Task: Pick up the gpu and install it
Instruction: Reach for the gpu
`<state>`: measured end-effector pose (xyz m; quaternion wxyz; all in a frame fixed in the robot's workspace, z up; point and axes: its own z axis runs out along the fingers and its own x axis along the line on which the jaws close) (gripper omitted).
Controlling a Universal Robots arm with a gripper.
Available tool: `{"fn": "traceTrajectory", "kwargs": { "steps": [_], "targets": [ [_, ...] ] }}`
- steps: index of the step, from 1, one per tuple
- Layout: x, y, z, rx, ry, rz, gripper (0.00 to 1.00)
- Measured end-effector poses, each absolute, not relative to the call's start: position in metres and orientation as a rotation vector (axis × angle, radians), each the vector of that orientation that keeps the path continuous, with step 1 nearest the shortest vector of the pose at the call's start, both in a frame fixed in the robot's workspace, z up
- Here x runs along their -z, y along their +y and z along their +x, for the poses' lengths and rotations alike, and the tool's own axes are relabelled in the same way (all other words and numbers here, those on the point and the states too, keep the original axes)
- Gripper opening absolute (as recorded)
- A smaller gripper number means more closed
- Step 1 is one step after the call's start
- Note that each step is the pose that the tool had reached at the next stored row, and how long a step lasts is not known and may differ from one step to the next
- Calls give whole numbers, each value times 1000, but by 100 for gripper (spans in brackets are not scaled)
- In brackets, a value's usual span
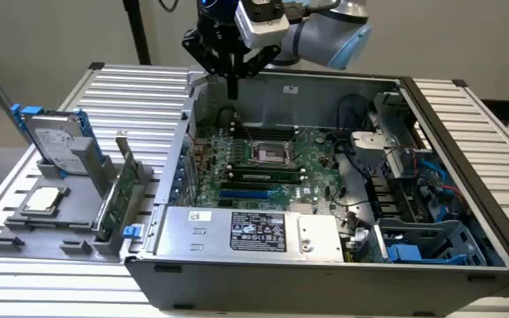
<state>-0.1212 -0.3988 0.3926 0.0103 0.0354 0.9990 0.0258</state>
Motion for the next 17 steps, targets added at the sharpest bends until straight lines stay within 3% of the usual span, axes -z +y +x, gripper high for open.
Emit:
{"fn": "traceTrajectory", "kwargs": {
  "steps": [17],
  "targets": [
    [-392,-401,-129,-80,3118,110,11]
  ]
}}
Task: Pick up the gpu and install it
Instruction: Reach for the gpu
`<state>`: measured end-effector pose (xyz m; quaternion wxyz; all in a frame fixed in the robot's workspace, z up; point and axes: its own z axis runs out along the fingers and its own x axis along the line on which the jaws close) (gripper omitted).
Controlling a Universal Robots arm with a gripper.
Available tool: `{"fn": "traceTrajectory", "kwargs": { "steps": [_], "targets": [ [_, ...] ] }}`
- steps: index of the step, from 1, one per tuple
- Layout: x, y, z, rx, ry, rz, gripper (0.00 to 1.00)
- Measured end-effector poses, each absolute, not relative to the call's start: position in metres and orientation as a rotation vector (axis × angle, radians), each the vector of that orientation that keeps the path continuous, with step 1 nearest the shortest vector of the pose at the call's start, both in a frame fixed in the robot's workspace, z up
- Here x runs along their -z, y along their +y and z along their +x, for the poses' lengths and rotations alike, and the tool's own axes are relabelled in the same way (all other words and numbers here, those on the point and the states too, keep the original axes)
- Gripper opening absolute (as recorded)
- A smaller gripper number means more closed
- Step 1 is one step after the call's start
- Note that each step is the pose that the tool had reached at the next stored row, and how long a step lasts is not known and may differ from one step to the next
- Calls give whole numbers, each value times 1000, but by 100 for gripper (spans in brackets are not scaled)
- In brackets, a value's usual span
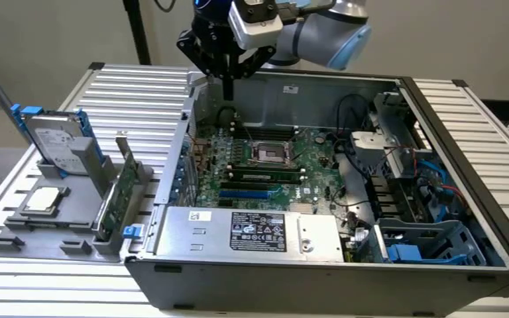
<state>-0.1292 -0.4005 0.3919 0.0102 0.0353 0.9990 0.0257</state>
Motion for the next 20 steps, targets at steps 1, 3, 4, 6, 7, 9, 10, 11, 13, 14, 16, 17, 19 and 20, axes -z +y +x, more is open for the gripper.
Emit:
{"fn": "traceTrajectory", "kwargs": {
  "steps": [1,3,4,6,7,9,10,11,13,14,16,17,19,20],
  "targets": [
    [-392,-401,-132,-79,3118,110,11],
    [-391,-403,-140,-78,3118,111,11],
    [-391,-403,-144,-77,3118,110,11],
    [-391,-405,-153,-76,3118,110,11],
    [-391,-405,-158,-75,3118,111,11],
    [-390,-407,-167,-73,3118,110,11],
    [-390,-407,-171,-73,3118,110,11],
    [-390,-408,-176,-72,3118,111,11],
    [-389,-409,-185,-71,3118,110,11],
    [-389,-410,-190,-71,3118,110,11],
    [-388,-412,-199,-70,3118,111,11],
    [-388,-412,-203,-70,3118,110,11],
    [-387,-414,-212,-70,3118,110,11],
    [-387,-415,-217,-69,3118,110,11]
  ]
}}
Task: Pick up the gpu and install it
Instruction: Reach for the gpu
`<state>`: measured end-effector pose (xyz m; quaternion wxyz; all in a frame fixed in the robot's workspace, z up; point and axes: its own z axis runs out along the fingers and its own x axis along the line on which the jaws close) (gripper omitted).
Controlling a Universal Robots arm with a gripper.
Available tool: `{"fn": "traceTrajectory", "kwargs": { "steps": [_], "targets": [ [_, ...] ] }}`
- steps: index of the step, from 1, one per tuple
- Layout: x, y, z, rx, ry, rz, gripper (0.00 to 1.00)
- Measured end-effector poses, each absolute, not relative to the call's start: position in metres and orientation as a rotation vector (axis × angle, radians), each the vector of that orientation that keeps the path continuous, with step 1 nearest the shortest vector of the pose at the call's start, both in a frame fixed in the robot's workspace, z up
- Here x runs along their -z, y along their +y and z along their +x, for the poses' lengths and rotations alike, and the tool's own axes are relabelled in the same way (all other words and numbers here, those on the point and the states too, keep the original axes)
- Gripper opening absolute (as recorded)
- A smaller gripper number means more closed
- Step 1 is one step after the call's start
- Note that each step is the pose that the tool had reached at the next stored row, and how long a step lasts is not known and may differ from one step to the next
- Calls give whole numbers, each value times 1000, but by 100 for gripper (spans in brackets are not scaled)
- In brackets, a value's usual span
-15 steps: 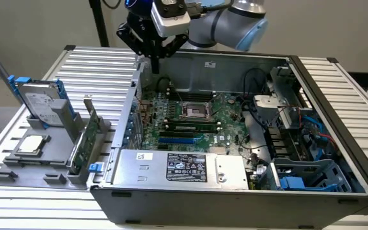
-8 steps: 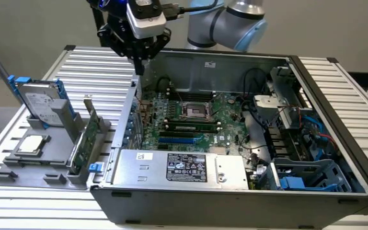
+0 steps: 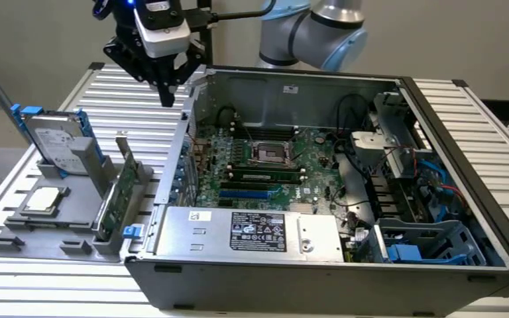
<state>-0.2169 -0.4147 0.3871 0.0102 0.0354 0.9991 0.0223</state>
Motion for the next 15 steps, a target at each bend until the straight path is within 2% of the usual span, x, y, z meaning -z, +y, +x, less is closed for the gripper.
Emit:
{"fn": "traceTrajectory", "kwargs": {
  "steps": [15],
  "targets": [
    [-377,-431,-273,-69,3119,110,11]
  ]
}}
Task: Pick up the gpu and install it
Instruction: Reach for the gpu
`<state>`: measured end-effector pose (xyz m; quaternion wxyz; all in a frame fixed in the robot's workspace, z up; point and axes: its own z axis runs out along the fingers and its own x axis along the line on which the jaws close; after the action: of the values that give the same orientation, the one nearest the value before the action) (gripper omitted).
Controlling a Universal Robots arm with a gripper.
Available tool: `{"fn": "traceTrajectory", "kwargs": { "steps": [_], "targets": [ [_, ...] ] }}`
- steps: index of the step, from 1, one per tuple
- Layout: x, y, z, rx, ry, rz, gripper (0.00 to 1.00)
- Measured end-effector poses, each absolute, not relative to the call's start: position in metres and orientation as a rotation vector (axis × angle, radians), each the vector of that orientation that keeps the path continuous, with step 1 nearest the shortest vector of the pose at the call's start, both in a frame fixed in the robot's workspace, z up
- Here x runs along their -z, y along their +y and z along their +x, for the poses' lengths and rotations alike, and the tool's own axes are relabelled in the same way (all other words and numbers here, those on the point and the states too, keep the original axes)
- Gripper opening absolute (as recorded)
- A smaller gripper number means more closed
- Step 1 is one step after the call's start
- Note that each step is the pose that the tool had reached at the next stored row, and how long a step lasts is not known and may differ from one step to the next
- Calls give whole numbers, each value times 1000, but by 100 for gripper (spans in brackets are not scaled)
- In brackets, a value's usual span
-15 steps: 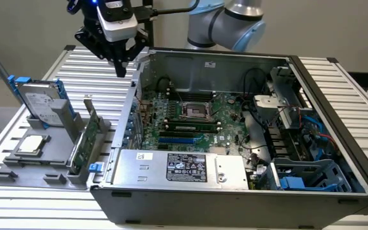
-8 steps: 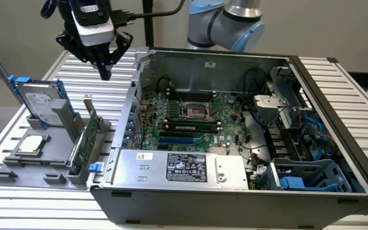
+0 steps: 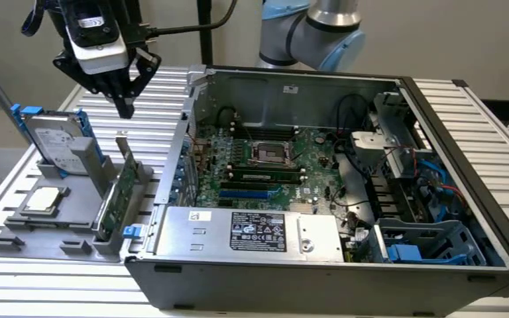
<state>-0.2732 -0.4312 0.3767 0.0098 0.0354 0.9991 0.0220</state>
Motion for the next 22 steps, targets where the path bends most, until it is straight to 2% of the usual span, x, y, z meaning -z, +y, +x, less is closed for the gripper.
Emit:
{"fn": "traceTrajectory", "kwargs": {
  "steps": [22],
  "targets": [
    [-363,-460,-320,-63,3124,111,11]
  ]
}}
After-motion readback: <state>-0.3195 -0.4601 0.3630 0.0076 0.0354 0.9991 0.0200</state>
